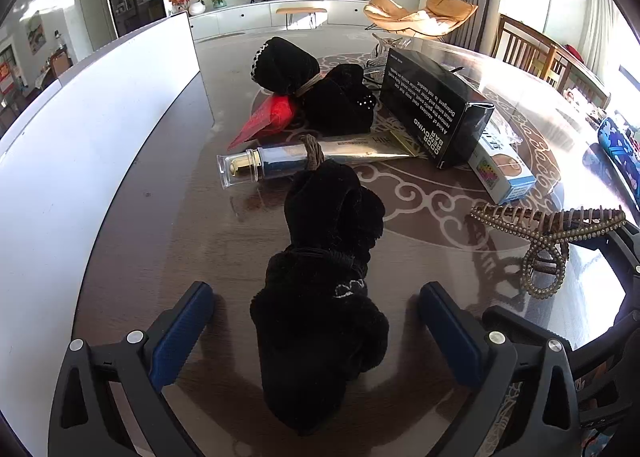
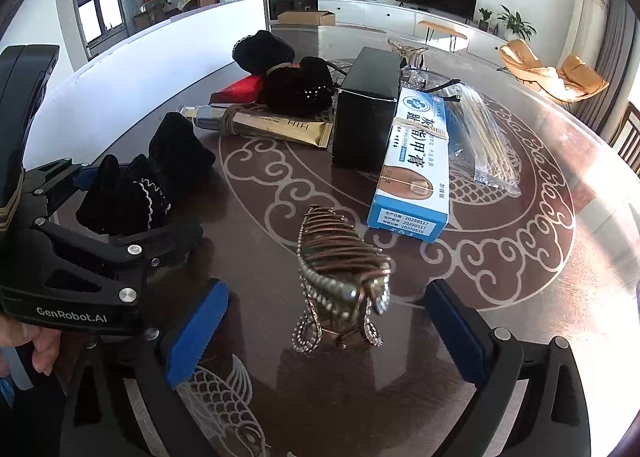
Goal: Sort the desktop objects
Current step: 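Lift the pouch and hair clip and carry both over the cardboard bin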
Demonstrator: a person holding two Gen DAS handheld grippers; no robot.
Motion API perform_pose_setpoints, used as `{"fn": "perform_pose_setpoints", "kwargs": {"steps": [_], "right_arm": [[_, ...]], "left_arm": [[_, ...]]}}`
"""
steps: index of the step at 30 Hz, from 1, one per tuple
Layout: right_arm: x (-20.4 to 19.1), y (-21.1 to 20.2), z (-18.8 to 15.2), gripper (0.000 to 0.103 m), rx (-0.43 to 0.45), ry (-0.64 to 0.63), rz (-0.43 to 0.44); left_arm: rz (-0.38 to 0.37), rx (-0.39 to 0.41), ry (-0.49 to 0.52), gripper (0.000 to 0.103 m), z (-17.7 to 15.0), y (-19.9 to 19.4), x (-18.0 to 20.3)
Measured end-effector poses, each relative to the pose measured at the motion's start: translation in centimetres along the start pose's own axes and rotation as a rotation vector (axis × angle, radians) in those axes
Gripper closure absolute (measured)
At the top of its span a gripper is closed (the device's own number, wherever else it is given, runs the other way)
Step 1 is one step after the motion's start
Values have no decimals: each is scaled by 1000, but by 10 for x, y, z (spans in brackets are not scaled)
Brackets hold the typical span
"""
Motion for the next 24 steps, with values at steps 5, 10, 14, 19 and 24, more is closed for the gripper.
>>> {"fn": "perform_pose_setpoints", "kwargs": {"steps": [5,10,14,19,24], "right_arm": [[2,2,-1,0,-4,0,3],[2,2,-1,0,-4,0,3],[2,2,-1,0,-5,1,5],[2,3,0,0,-14,-13,12],[19,2,16,0,-82,17,50]], "left_arm": [[0,0,0,0,0,0,0],[1,1,0,0,-1,0,0],[1,1,0,0,-1,0,0],[-6,-6,3,0,-2,1,-1],[-37,-105,62,0,11,2,-1]]}}
Point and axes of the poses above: each gripper's, at about its wrist camera, not at the fingertips, and y roughly the way its jaws point, x to its right, z to its top, the point moved 3 cm from there along y, roughly the way its jaws point, and after that the axes turned 8 degrees about -x, right-handed, at the moved point
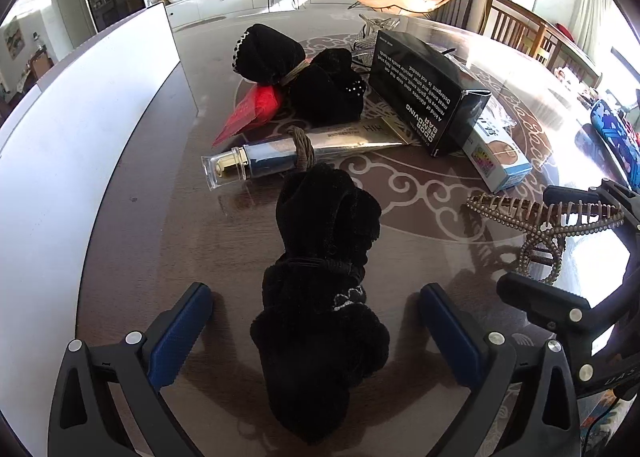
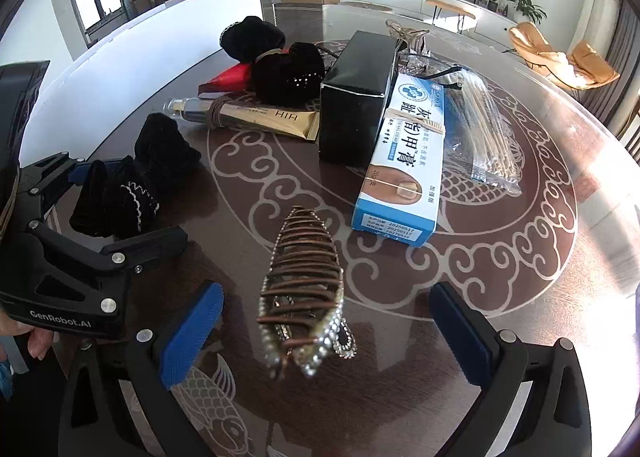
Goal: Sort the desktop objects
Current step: 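Lift the pouch and hair clip and carry both over the cardboard bin, then open the left tool dropping the pouch while the right tool releases the hair clip into the bin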
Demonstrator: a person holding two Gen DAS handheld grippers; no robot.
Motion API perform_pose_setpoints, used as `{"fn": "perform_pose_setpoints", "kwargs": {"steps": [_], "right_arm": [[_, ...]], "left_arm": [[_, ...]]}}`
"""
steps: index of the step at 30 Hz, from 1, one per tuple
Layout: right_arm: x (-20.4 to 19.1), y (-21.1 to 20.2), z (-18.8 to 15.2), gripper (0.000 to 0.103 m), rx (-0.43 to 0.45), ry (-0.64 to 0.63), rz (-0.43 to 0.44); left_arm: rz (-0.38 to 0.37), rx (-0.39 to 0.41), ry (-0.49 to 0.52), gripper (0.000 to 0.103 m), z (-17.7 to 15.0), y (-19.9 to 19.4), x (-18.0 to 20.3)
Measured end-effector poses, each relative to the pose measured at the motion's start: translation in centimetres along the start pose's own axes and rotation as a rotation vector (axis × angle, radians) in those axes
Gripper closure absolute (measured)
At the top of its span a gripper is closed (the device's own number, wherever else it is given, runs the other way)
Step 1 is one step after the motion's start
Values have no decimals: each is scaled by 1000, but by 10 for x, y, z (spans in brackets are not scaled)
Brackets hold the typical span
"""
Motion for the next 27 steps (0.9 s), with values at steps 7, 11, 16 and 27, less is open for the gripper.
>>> {"fn": "perform_pose_setpoints", "kwargs": {"steps": [7,11,16,27], "right_arm": [[2,-6,2,78,-4,4,9],[4,-25,-8,78,30,25,36],[-6,-62,7,78,97,32,84],[-199,-101,119,78,206,-247,309]], "left_arm": [[-38,50,43,69,-4,-21,7],[-78,110,3,69,-19,-50,-7],[-144,195,-86,69,-24,-116,-49],[91,202,-435,69,-41,-170,-276]]}}
Point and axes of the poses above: each gripper's, at about its wrist camera, not at the fingertips, and y roughly the way its jaws point, x to its right, z to its top, the point moved 3 cm from there along y, roughly the way its jaws point, and after that the axes turned 8 degrees about -x, right-handed, at the moved point
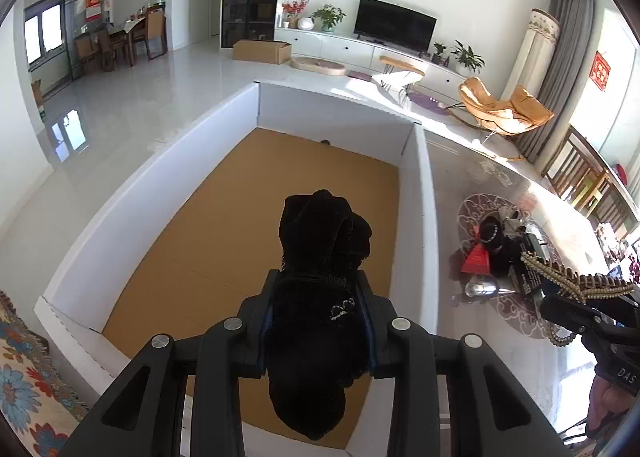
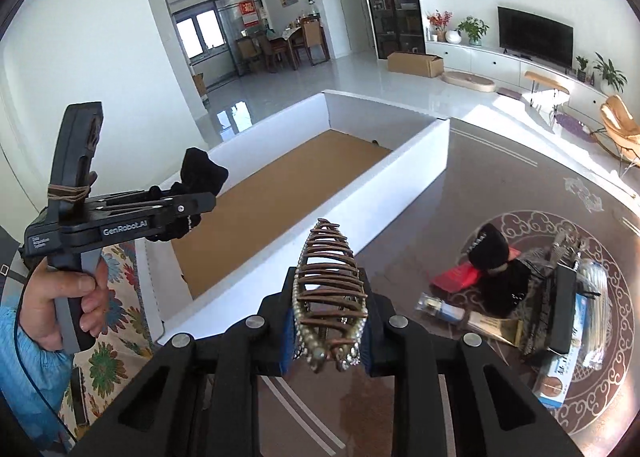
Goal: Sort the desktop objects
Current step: 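Open the left tool dropping the pouch while the right tool releases the hair clip into the bin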
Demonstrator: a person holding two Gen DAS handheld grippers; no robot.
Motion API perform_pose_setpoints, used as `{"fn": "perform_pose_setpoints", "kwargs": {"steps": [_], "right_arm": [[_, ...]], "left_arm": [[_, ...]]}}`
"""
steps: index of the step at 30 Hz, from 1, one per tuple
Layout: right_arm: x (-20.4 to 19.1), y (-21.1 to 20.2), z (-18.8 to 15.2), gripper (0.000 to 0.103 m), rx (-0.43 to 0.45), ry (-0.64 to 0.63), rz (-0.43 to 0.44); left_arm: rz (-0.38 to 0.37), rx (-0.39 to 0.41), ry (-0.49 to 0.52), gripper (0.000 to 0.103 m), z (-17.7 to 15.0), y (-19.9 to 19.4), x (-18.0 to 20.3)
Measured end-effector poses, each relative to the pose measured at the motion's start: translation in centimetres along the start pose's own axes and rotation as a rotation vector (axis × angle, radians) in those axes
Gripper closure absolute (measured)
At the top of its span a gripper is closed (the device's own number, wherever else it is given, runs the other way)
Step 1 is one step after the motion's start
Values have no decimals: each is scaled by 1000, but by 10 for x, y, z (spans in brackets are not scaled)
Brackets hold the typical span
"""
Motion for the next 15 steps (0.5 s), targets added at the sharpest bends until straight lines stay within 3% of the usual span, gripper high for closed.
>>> {"fn": "perform_pose_setpoints", "kwargs": {"steps": [4,8,9,10,11,12,15], "right_arm": [[-71,56,36,77,-32,-112,47],[-107,114,45,76,-101,-163,14],[-113,128,44,65,-128,-172,-18],[-115,140,41,39,-150,-182,-56],[-118,147,39,27,-154,-193,-80],[-120,150,35,20,-147,-206,-95],[-121,161,24,20,-148,-257,-171]], "left_arm": [[86,-53,-67,69,2,26,-48],[165,-83,-120,61,4,51,-71],[176,-97,-127,57,1,57,-77],[186,-111,-126,43,0,62,-80],[199,-116,-113,30,-1,67,-80],[221,-111,-92,27,-2,69,-79],[289,-102,-9,25,-5,71,-69]]}}
Point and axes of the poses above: each gripper's, at about its wrist camera, not at the fingertips, and y roughly the way its jaws point, x to its right, z to its top, the point moved 3 cm from there along y, roughly the way its jaws point, and after that the axes turned 8 degrees about -x, right-handed, at the moved point
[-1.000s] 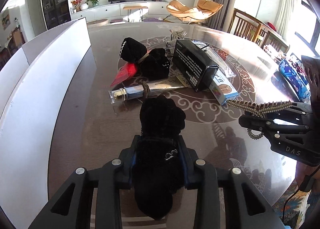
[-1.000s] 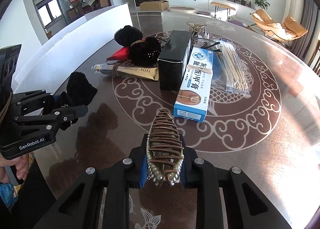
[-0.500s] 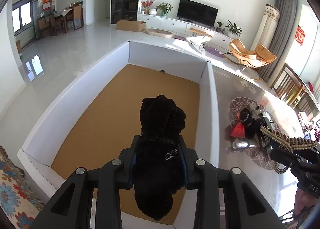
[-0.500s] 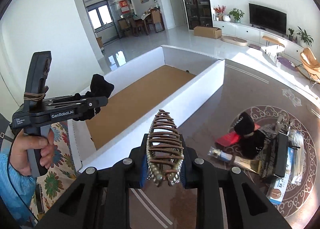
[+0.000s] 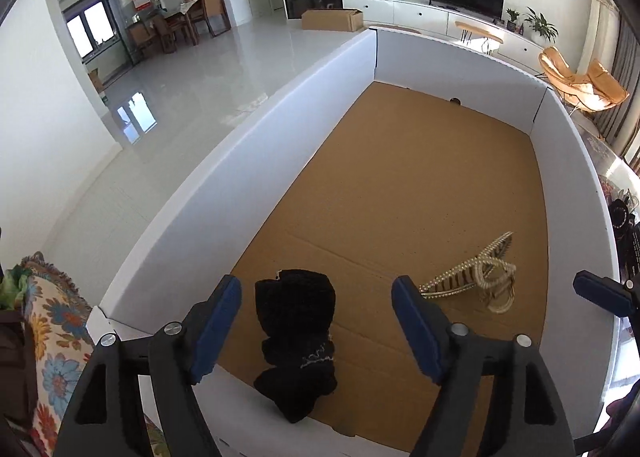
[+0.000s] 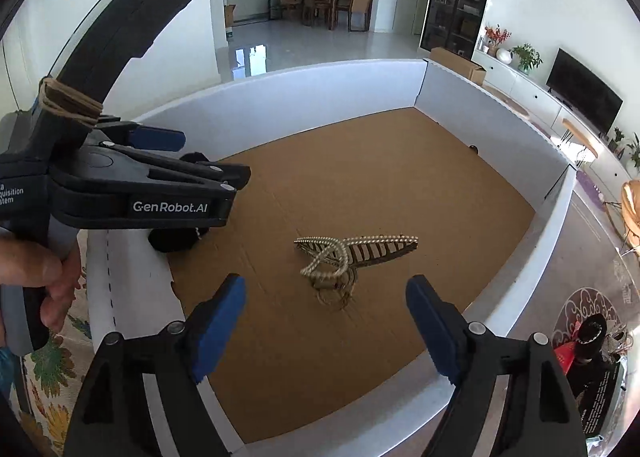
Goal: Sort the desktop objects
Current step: 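Open the left tool dropping the pouch while the right tool releases the hair clip into the bin, then move both open tools back over the table pile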
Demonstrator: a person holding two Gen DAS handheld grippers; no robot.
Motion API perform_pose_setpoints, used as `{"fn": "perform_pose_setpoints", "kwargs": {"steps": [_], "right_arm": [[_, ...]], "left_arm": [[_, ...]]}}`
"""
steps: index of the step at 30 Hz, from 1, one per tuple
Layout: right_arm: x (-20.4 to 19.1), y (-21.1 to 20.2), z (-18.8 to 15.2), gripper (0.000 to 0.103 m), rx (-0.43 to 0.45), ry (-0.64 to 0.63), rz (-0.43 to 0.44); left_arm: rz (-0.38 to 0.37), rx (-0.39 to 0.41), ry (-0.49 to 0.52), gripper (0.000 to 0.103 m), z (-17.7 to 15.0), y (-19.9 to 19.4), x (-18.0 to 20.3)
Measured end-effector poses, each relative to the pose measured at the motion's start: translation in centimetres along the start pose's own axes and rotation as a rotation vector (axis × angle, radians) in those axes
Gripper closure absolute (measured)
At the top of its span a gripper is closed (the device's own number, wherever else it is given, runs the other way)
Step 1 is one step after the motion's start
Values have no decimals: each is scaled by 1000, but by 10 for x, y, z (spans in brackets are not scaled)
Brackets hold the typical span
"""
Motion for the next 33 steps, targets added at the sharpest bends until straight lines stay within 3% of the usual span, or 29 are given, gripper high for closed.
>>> {"fn": "perform_pose_setpoints", "kwargs": {"steps": [5,7,12,14,17,20,21,22,23,25,28,31,33], "right_arm": [[-3,5,-16,20,18,-115,-90],[-1,6,-17,20,12,-118,-84],[-2,5,-25,20,20,-156,-121],[2,2,-27,23,42,-144,-111],[23,-26,-27,20,189,-27,-100],[55,-65,-45,3,310,92,-124],[68,-77,-58,0,343,126,-140],[80,-87,-74,0,367,155,-156],[92,-95,-91,0,378,179,-175],[120,-101,-132,0,353,227,-226],[167,-95,-198,0,224,321,-289],[212,-88,-262,0,91,443,-313],[236,-85,-292,0,32,512,-308]], "left_arm": [[58,-7,55,25,-7,9,8],[28,-21,42,25,-9,9,6],[51,-17,59,25,-14,4,9],[27,1,31,25,-14,-1,7],[11,116,-9,24,-20,-34,9],[-19,222,22,23,-27,-81,30],[-47,253,45,19,-32,-96,41],[-75,278,72,5,-37,-111,55],[-105,303,103,0,-43,-126,71],[-172,332,183,0,-61,-150,107],[-271,296,307,0,-90,-163,169],[-328,166,390,0,-115,-134,233],[-321,93,422,0,-124,-100,269]]}}
Point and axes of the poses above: each gripper's, at about its wrist camera, not at the fingertips, and y roughly the way its jaws point, x to its right, z to its top, the point moved 3 cm from there along y, roughly the way its jaws point, and after that the axes turned 8 degrees about -x, right-handed, at the moved point
